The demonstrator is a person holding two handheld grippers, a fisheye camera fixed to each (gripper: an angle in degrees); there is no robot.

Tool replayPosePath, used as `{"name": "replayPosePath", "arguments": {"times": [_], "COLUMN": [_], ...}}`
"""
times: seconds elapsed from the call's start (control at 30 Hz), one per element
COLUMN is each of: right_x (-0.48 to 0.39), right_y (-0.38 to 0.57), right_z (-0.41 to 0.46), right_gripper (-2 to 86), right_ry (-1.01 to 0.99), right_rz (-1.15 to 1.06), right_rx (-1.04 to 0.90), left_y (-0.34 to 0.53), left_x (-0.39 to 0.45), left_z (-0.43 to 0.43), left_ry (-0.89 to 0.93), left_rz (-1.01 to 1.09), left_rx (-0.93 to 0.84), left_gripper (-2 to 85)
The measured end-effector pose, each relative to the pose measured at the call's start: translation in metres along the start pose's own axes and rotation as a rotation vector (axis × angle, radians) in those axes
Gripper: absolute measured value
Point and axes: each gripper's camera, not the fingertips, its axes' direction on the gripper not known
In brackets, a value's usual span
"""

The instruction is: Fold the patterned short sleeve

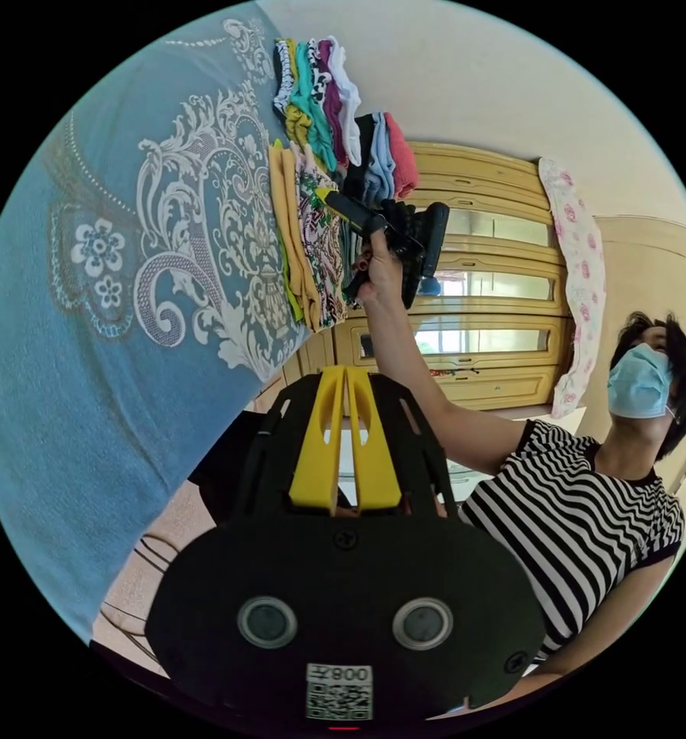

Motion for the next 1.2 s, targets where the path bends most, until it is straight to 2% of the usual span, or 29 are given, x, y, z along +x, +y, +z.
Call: {"name": "replayPosePath", "arguments": {"times": [0.2, 0.43, 0.7, 0.87, 1.03, 1.2], "right_x": [0.03, 0.026, -0.055, -0.121, -0.188, -0.262], "right_y": [0.051, 0.115, 0.162, 0.178, 0.196, 0.213], "right_z": [-0.067, -0.143, -0.231, -0.266, -0.265, -0.236], "right_gripper": [0.8, 0.7, 0.7, 0.7, 0.7, 0.7], "right_ry": [-0.245, -0.408, -0.539, -0.567, -0.624, -0.657], "right_rz": [0.142, 0.187, 0.043, -0.074, -0.152, -0.21], "right_rx": [0.167, 0.311, 0.42, 0.44, 0.403, 0.307], "left_y": [0.028, 0.066, 0.124, 0.157, 0.166, 0.189], "left_x": [0.028, 0.08, 0.154, 0.23, 0.332, 0.415], "left_z": [-0.007, -0.008, -0.01, -0.032, -0.046, -0.022], "left_ry": [0.007, 0.03, 0.036, -0.057, -0.177, -0.248], "left_rz": [0.015, 0.069, 0.151, 0.279, 0.505, 0.669], "left_rx": [0.031, 0.059, 0.091, 0.189, 0.292, 0.239], "left_gripper": [0.3, 0.4, 1.6, 4.8, 8.8, 8.4]}}
